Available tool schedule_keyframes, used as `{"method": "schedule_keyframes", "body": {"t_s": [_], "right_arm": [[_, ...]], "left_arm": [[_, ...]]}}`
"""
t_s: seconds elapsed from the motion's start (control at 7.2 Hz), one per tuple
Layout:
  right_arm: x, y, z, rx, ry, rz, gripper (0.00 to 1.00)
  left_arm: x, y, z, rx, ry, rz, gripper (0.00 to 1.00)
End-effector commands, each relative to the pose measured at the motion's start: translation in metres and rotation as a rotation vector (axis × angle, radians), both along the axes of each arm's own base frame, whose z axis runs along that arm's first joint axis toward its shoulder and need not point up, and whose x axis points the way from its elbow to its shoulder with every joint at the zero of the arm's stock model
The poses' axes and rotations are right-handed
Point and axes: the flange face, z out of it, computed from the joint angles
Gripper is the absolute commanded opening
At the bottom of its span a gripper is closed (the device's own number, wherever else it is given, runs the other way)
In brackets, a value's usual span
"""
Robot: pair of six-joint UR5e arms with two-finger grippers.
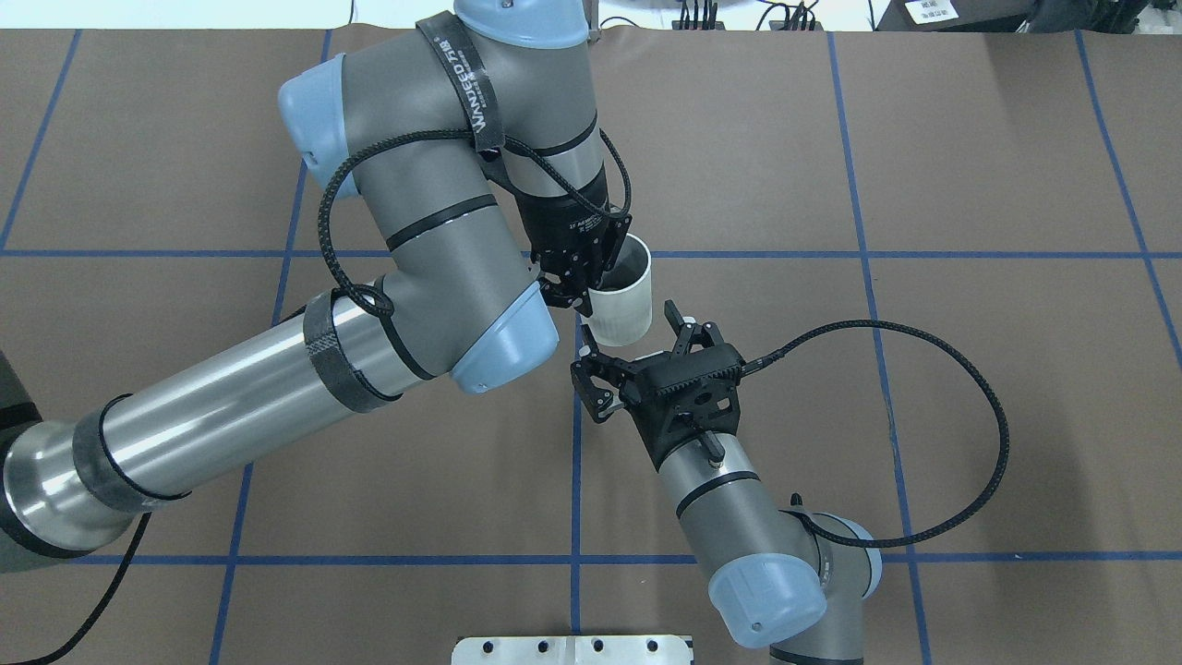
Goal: Left arm hands cup to right arm to dump lemon
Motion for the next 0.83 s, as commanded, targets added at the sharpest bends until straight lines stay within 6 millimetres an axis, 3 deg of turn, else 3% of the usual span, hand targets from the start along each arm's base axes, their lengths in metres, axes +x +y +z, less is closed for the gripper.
{"method": "schedule_keyframes", "body": {"t_s": [0.0,0.69], "right_arm": [[-0.002,-0.002,0.003,-0.001,0.006,0.003,1.0],[-0.002,-0.007,0.007,-0.003,0.019,0.009,1.0]], "left_arm": [[0.0,0.005,-0.007,0.008,0.011,0.004,0.0],[0.01,0.017,-0.015,0.012,0.019,0.028,0.0]]}}
